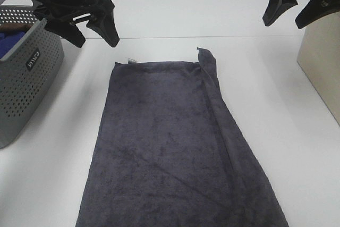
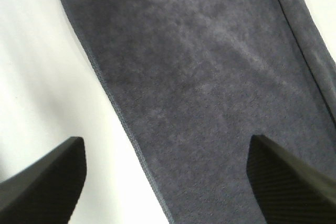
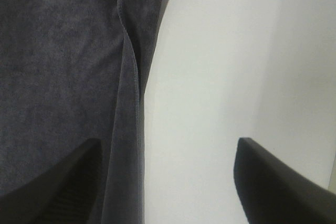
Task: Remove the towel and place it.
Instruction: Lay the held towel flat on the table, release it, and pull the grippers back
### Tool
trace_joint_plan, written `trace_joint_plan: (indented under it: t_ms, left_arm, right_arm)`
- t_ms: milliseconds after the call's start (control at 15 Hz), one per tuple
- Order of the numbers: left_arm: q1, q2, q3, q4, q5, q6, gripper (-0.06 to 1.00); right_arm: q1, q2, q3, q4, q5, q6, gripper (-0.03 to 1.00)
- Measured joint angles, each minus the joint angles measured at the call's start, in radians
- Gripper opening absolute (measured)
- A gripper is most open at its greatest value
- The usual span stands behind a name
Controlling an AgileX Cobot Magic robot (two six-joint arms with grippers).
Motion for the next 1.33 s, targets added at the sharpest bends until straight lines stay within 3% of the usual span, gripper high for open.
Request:
trace_joint_plan:
  t_ms: [267, 400, 467, 533, 600, 867, 1133, 1333]
  left_arm:
    - [0.009, 0.062, -0.053, -0.044, -0.019, 0.011, 0.79]
    - [0.026, 0.178, -0.146, -0.05, -0.016, 0.012, 0.79]
    - [0.031, 0.256, -0.225, -0.05, -0.012, 0.012, 0.79]
    - [0.035, 0.406, -0.413, -0.053, 0.017, 0.012, 0.79]
    - [0.035, 0.474, -0.508, -0.054, 0.046, 0.009, 0.79]
    - [0.035, 0.687, -0.81, -0.05, 0.132, -0.071, 0.79]
    - [0.035, 0.727, -0.847, -0.038, 0.136, -0.094, 0.79]
    - [0.035, 0.729, -0.847, -0.027, 0.139, -0.095, 0.79]
  right_arm:
    - [0.0, 0.098, -0.059, 0.045, -0.02, 0.001, 0.69]
    - [0.0, 0.217, -0.177, 0.059, -0.024, 0.001, 0.69]
    - [0.0, 0.284, -0.258, 0.063, -0.025, 0.001, 0.69]
    - [0.0, 0.398, -0.402, 0.065, -0.017, 0.004, 0.69]
    - [0.0, 0.458, -0.47, 0.069, 0.001, 0.004, 0.69]
    - [0.022, 0.617, -0.587, 0.074, 0.032, 0.008, 0.69]
    - [0.035, 0.662, -0.593, 0.101, 0.03, 0.012, 0.69]
    - [0.035, 0.689, -0.593, 0.203, -0.019, 0.011, 0.69]
